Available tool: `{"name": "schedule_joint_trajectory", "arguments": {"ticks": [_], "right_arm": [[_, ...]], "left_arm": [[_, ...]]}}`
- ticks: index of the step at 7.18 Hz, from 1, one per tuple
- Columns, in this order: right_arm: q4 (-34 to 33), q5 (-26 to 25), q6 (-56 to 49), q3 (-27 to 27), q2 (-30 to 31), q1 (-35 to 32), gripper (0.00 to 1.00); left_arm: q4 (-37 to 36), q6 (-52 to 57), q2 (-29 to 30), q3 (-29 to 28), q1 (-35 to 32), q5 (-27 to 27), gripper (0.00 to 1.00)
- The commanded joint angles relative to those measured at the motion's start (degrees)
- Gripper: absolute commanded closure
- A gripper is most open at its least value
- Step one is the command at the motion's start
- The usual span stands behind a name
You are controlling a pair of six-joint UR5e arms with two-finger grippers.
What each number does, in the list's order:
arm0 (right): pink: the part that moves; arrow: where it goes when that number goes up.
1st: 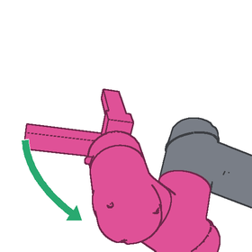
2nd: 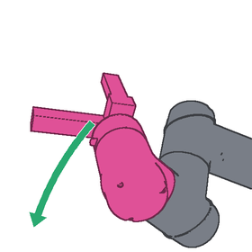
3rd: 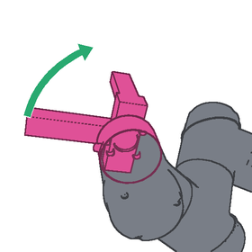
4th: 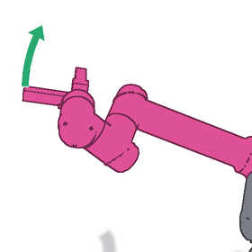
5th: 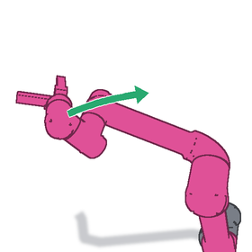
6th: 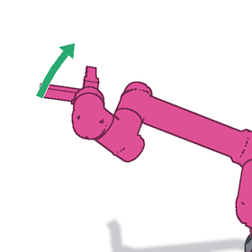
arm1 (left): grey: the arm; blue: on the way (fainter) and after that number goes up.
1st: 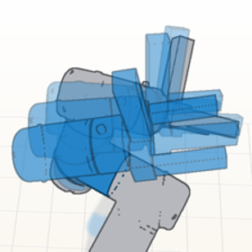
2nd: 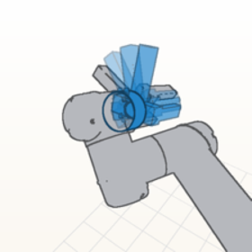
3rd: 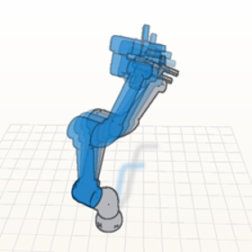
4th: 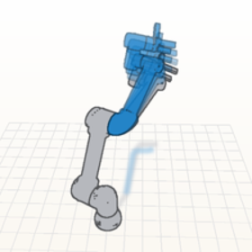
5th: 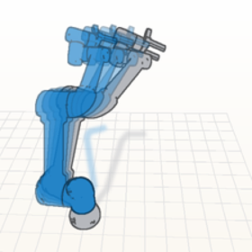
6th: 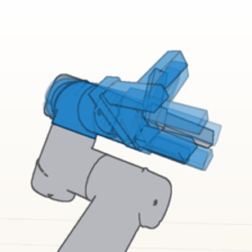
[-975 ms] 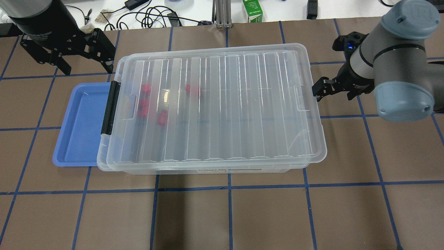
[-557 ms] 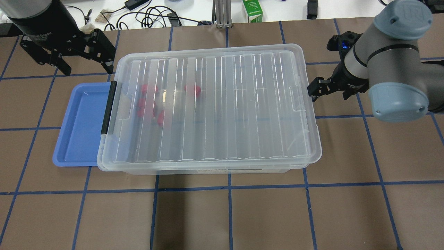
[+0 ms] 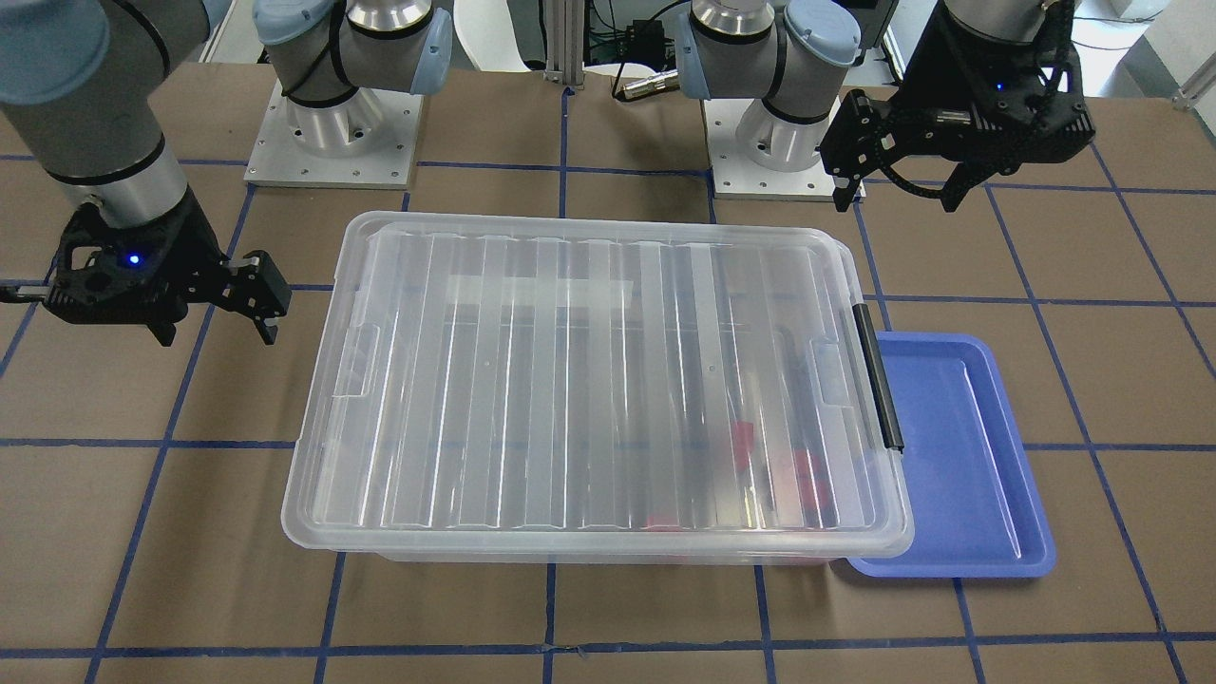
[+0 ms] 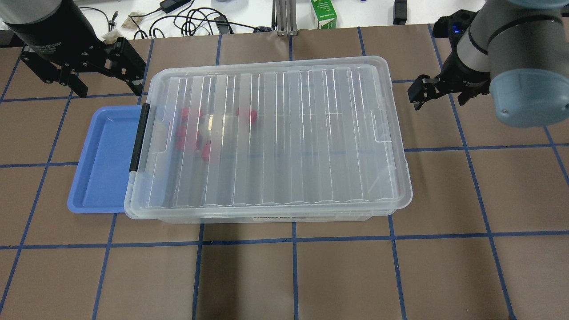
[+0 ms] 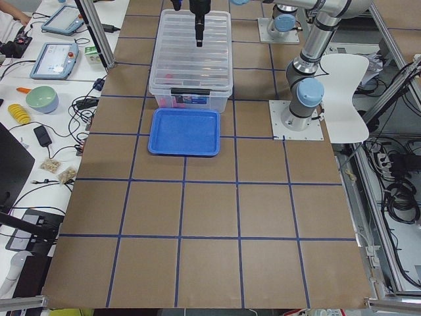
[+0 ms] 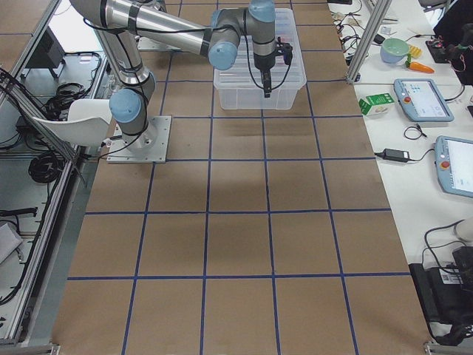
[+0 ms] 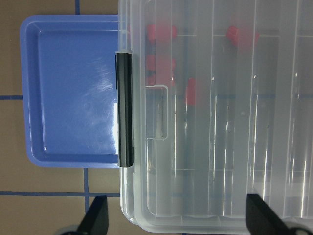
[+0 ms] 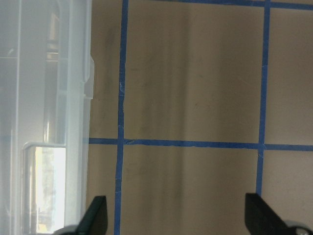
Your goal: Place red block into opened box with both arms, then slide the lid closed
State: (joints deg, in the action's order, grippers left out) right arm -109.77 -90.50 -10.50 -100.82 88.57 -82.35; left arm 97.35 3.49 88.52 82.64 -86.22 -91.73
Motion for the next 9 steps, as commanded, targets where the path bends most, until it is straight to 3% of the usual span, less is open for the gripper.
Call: {"name": "schedule_joint_trajectory", "arguments": {"ticks": [1,3,5,9], "right_arm": [[14.78,-0.03,0.56,7.98,4.13,0.0,0.0],[18.0,0.32,3.09,11.69,4.07,-4.36,0.0],[18.37,-0.11,11.44,12.14,3.97,-9.39,0.0],[22.5,0.76,10.76,14.69,3.36,-9.06,0.0]], "left_arm": [[0.73,0.02,0.07,0.06,0.09,-0.03,0.0],[1.7,0.02,-0.45,1.72,0.0,0.23,0.0],[3.97,-0.24,0.07,2.87,-0.26,1.54,0.0],[5.39,0.02,-0.45,2.7,-0.26,1.03,0.0]]}}
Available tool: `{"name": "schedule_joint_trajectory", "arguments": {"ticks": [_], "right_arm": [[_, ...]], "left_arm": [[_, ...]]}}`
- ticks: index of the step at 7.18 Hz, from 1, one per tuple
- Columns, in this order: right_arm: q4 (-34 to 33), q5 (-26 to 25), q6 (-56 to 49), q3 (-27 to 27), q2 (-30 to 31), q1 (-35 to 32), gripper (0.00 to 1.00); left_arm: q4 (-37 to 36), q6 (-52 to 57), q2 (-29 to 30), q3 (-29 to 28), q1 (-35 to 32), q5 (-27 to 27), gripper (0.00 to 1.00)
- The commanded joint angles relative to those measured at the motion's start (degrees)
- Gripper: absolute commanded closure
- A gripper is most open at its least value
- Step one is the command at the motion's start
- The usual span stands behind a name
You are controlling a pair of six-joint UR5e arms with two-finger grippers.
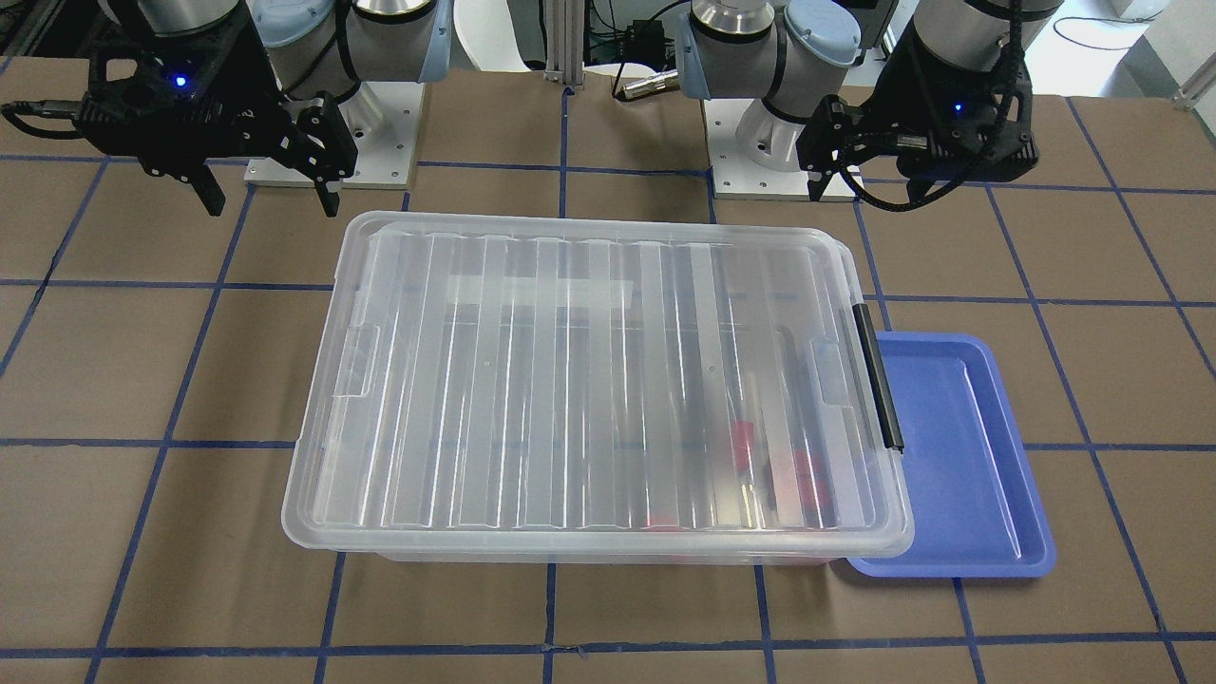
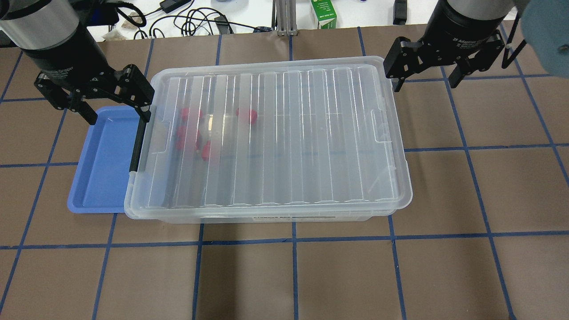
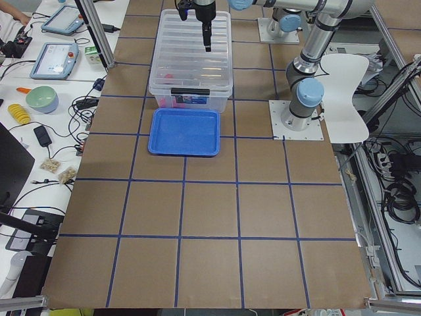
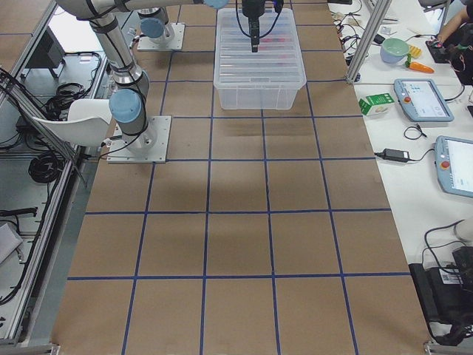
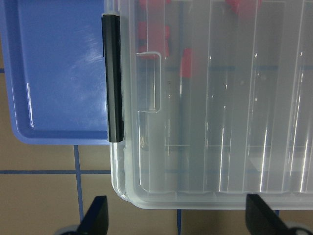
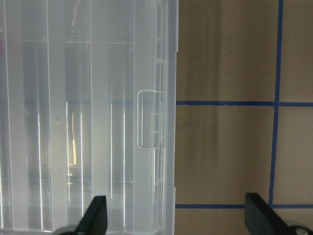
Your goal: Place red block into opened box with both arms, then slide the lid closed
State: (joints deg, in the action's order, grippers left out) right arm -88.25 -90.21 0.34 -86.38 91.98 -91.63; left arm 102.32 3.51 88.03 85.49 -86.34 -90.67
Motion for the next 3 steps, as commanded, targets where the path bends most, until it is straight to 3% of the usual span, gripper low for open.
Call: {"name": "schedule_joint_trajectory", "arguments": {"ticks": [1,3], "right_arm": [[0.98,0.48,-0.08,0.43,-0.04,0.22,0.0],[0.45,0.48,0.1,0.51,-0.04,0.4,0.0]], "left_arm": [[0.51,-0.08,-0.05,-0.76,-0.58,0.4,0.0],[-0.1,-0.78,0.56,-0.25,-5.22,-0.04,0.0]]}}
